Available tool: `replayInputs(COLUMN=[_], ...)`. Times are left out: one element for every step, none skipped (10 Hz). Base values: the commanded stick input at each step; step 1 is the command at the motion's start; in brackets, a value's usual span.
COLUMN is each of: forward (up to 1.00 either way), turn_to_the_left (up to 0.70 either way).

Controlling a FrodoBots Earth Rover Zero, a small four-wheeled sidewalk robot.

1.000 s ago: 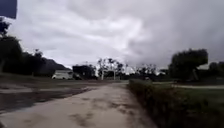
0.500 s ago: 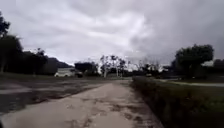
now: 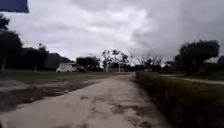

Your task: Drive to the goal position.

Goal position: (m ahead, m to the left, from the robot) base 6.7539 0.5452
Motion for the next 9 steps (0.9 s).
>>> replayInputs(forward=[0.5, 0.5, 0.5, 0.5, 0.5, 0.5, 0.5, 0.5, 0.5], turn_to_the_left=[0.0, 0.0, 0.0, 0.0, 0.0, 0.0, 0.0, 0.0, 0.0])
